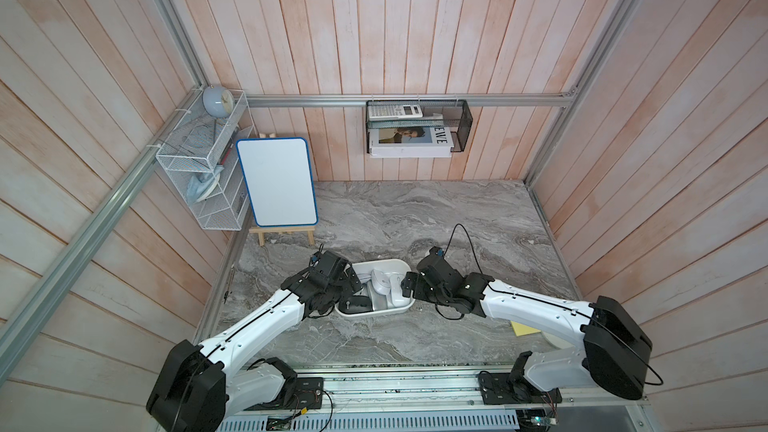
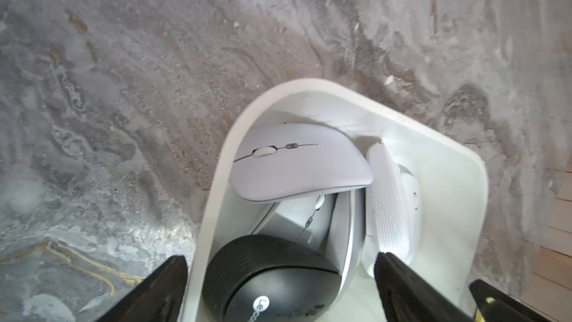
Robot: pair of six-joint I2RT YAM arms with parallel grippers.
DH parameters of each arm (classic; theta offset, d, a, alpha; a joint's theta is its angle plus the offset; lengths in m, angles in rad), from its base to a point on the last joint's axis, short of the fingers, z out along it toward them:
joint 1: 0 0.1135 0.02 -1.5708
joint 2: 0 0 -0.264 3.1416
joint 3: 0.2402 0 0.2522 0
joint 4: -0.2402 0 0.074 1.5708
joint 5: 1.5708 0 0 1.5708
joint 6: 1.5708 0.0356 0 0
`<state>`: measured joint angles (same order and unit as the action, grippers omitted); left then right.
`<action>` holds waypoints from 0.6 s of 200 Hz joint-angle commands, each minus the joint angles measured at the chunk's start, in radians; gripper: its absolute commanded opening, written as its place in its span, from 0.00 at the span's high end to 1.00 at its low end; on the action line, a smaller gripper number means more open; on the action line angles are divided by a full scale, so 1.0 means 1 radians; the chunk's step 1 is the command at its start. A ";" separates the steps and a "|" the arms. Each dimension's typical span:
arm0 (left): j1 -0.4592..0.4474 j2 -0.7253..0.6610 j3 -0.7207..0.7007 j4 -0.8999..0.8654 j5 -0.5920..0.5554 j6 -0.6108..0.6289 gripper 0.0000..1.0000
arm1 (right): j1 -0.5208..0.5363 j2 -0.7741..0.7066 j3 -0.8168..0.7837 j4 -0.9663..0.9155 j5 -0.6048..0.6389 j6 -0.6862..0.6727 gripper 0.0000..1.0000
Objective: Take out the mouse from the storage box
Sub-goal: Move the storage box to the center of the board.
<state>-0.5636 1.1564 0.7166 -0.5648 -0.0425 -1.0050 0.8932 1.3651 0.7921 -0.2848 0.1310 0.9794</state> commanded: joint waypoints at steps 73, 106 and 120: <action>0.065 -0.017 -0.074 0.137 0.072 0.071 0.00 | -0.056 0.170 0.101 0.074 -0.202 -0.051 0.02; 0.047 0.077 -0.031 0.232 0.143 0.060 0.00 | -0.067 0.221 0.131 0.116 -0.274 -0.045 0.03; 0.025 0.118 0.009 0.245 0.132 0.059 0.00 | -0.083 0.232 0.130 0.132 -0.297 -0.038 0.03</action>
<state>-0.5114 1.2232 0.6613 -0.4065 0.0532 -0.9569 0.8341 1.5776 0.8989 -0.1932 -0.0917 0.9451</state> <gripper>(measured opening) 0.996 0.974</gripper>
